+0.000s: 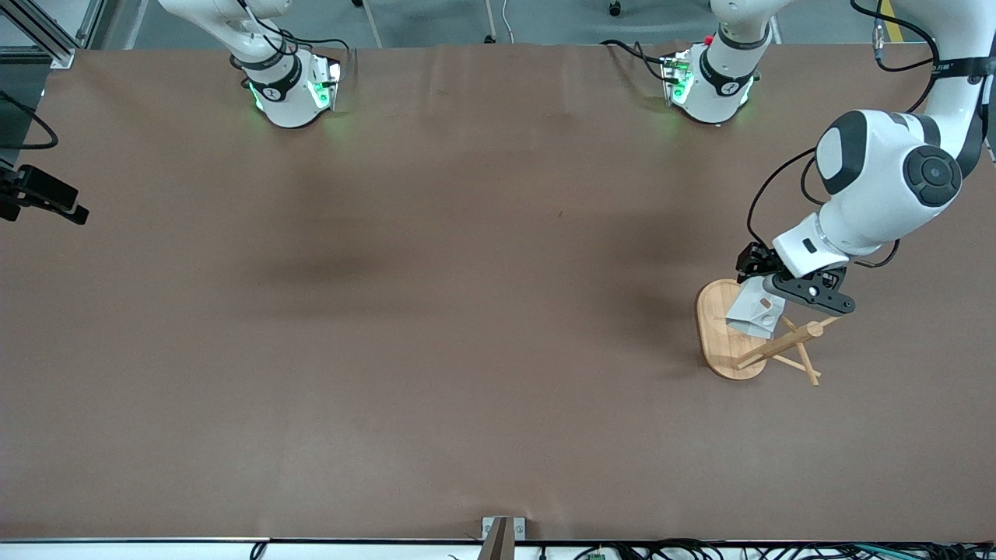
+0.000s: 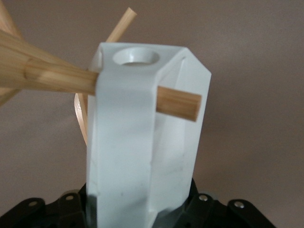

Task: Hang cup on rack
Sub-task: 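Open the left gripper and release the cup on the peg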

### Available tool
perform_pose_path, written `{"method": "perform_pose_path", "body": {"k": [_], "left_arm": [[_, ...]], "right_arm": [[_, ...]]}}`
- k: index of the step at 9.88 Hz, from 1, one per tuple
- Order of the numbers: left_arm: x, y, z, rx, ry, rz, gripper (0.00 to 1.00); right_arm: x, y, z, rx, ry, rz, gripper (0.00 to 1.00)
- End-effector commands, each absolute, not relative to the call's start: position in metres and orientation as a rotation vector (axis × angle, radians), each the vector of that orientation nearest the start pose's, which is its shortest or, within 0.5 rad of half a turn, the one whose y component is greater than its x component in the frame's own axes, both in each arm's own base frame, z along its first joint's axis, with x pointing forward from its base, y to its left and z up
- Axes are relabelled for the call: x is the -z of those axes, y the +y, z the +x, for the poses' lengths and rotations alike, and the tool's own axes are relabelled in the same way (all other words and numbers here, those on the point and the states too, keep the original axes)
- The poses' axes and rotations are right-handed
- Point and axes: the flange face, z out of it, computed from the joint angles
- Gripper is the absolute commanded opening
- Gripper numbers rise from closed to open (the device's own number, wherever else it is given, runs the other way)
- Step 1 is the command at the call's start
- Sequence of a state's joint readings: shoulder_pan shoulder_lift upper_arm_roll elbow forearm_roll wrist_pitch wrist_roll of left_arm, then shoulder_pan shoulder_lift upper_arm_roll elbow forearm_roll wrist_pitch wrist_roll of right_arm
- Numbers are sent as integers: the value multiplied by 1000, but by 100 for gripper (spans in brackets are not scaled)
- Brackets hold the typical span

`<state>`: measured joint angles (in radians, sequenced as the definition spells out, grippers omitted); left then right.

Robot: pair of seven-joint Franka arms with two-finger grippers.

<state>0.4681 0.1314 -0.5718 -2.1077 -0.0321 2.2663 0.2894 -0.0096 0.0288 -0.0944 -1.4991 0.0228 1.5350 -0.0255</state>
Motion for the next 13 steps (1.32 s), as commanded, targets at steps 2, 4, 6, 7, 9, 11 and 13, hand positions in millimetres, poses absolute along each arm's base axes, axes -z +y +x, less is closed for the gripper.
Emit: {"method": "perform_pose_path", "body": {"k": [2,4,6,7,9,11,13], "left_arm": [[-358,-54,566,78,604,-3207,100],[-381,-54,576,128,587,-3204,100],[-407,-53,586,125,578,-3207,100],[-428,-52,592,117,529,-3219,100],[-475,-50,602,102,427,-3231,100],[-509,-44,609,111,414,-3213,100],[-530,-41,607,105,381,-3166,100]], "right_arm": [[-642,-58,549,22,151,-3131,100],[-642,-59,549,22,156,-3131,100],[-641,-59,548,18,156,-3131,100],[-641,-61,548,15,161,-3130,100],[-640,-61,548,10,160,-3129,100],[-640,-59,548,6,156,-3129,100],[-639,-58,549,13,156,-3129,100]]}}
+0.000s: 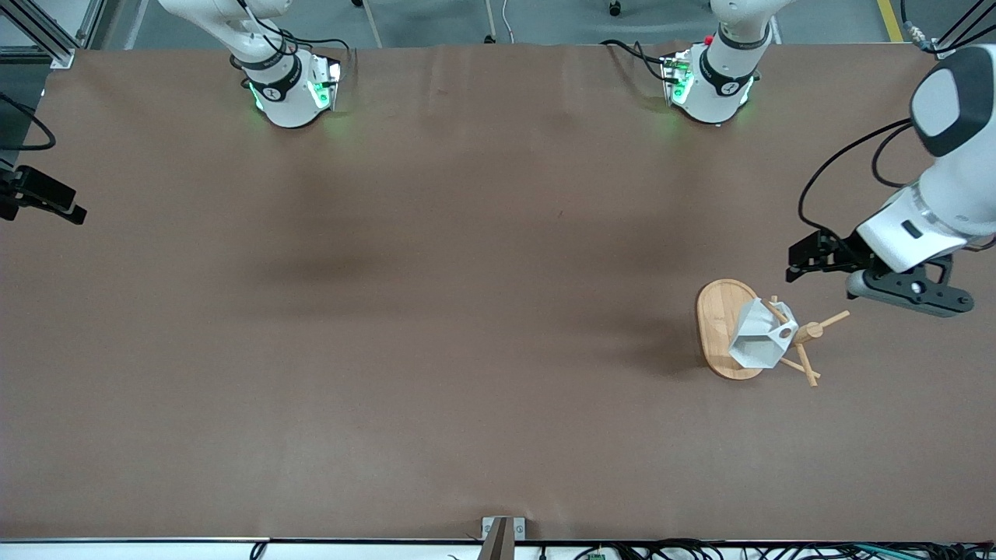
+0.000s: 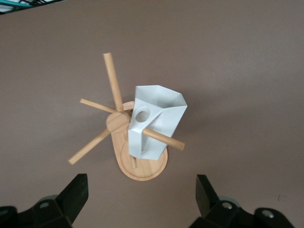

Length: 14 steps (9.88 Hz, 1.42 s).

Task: Hang cup on rack

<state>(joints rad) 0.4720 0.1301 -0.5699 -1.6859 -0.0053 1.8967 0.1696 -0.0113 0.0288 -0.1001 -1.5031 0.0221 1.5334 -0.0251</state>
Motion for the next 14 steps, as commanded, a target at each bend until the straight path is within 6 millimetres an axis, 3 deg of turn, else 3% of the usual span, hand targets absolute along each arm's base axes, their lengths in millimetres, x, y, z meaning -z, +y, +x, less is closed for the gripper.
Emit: {"method": "perform_pose_path", "body": {"k": [1,4,7,11,14], "left_arm": [[-546,-40,606,116,300,-3171,100],[-594,-38,603,124,230,-3177,100],[-632,-40,584,193,234,-3130,100],[-650,-75,538,23,285,-3106,100],[-642,-71,516,70,273,-3098,100]], "right_arm": [[-639,-57,550,13,153,-3129,100],[-639,-56,550,18,151,-3128,100],[-641,-55,551,30,148,-3125,100],[-641,-55,551,30,148,-3122,100],[-641,-55,551,30,148,-3122,100]]}}
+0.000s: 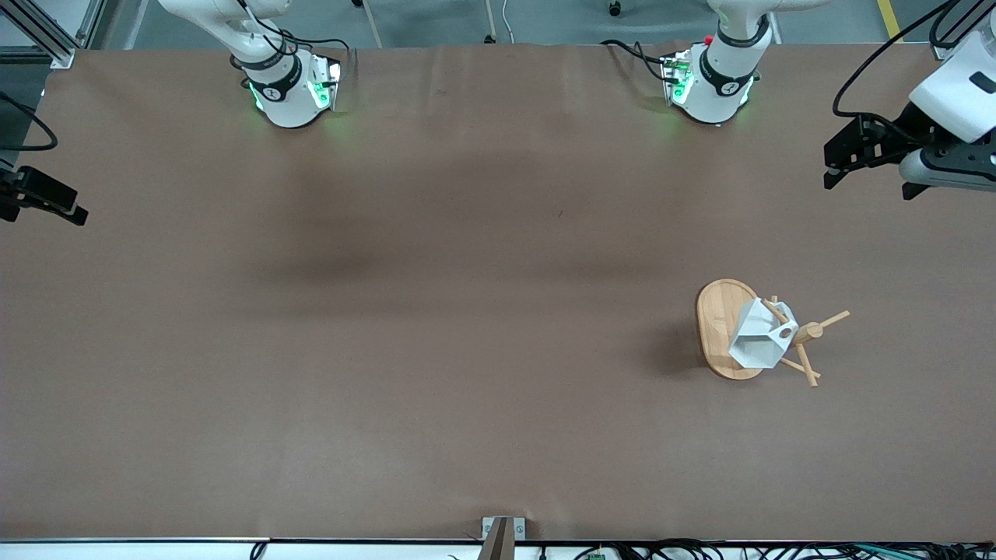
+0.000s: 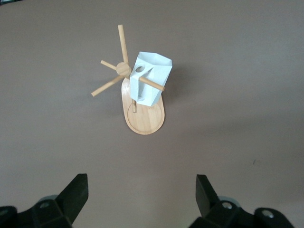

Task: Hang cup on rack

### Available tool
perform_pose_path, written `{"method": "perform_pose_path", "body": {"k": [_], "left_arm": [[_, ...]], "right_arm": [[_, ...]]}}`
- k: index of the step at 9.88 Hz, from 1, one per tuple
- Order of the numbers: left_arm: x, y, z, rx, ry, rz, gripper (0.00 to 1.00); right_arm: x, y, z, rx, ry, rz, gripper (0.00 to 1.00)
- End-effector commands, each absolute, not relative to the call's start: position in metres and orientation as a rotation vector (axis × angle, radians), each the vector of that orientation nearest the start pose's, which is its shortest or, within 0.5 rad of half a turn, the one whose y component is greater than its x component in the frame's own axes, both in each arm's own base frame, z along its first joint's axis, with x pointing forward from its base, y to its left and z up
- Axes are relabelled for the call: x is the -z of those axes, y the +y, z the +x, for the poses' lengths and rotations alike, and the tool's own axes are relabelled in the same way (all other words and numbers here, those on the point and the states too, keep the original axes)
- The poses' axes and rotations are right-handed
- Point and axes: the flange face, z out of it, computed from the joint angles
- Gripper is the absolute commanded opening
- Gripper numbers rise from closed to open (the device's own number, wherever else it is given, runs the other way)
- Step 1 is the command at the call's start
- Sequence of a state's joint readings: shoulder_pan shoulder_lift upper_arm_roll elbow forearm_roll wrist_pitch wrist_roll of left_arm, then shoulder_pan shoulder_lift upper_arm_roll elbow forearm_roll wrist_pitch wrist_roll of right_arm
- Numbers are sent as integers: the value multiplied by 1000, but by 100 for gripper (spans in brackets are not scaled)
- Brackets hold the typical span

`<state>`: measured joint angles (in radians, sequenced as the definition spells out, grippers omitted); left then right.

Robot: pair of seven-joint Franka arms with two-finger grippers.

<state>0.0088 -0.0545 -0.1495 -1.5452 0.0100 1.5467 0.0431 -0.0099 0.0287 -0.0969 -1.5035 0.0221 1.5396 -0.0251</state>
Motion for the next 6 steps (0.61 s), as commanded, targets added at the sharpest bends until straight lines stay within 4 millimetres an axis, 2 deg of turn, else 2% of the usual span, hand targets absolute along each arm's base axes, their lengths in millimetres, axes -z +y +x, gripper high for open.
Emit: {"method": "perform_pose_path", "body": {"k": [1,6], "left_arm": [[-637,-71,509,86,269,-3095,100],[-639,-71,508,71,206,-3100,100]], "right_arm": [[-641,-54,551,28,145,-3122,100],[-641,-53,551,30,143,-3122,100]]}}
